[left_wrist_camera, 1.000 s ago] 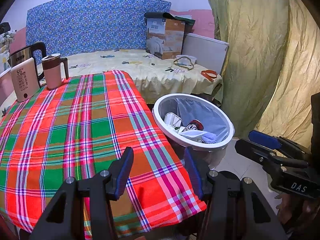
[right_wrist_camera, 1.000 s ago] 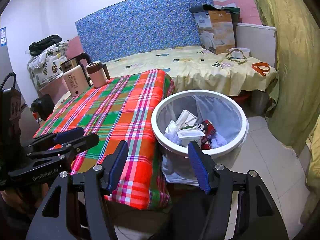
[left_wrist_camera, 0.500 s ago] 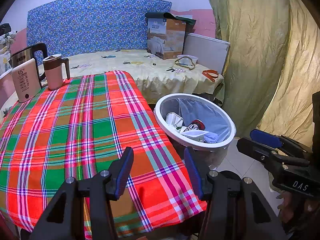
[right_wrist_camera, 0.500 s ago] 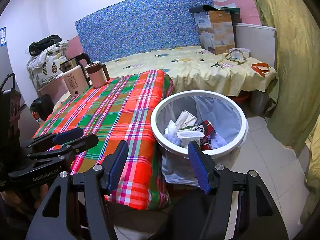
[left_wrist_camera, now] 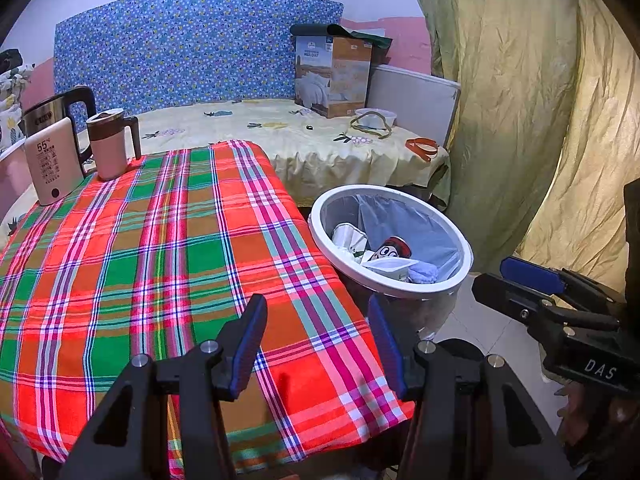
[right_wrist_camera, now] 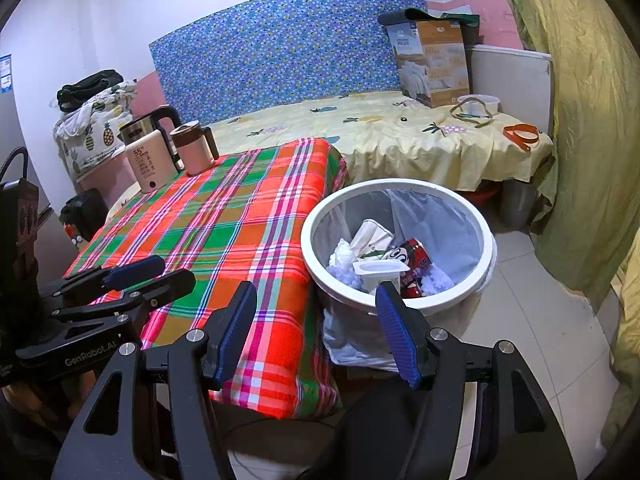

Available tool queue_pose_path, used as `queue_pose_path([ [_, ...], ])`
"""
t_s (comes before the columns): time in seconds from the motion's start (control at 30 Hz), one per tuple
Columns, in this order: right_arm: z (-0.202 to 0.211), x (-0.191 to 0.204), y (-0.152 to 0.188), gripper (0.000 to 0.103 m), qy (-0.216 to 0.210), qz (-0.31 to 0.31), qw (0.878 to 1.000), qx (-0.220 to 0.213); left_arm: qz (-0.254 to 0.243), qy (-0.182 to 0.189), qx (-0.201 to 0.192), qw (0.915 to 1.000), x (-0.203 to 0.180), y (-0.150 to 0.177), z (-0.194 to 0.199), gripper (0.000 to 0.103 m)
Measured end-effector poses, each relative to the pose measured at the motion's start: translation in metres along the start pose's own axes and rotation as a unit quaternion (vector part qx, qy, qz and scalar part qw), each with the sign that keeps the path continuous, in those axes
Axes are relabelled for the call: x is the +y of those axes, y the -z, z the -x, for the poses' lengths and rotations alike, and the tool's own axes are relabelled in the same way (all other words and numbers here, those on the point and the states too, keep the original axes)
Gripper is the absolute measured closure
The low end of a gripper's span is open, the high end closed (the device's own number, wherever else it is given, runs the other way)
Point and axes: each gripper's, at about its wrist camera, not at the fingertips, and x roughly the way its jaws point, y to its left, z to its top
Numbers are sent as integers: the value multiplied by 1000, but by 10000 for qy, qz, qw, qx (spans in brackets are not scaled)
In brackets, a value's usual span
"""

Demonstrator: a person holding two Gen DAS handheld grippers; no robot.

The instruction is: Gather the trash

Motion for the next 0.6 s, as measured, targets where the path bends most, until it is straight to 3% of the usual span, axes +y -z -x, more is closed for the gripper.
queue_pose_path([
  [0.6,-1,-1,1,40,9,-3,10000,16,-9,-212,41,9998,-1,2,-4,49],
])
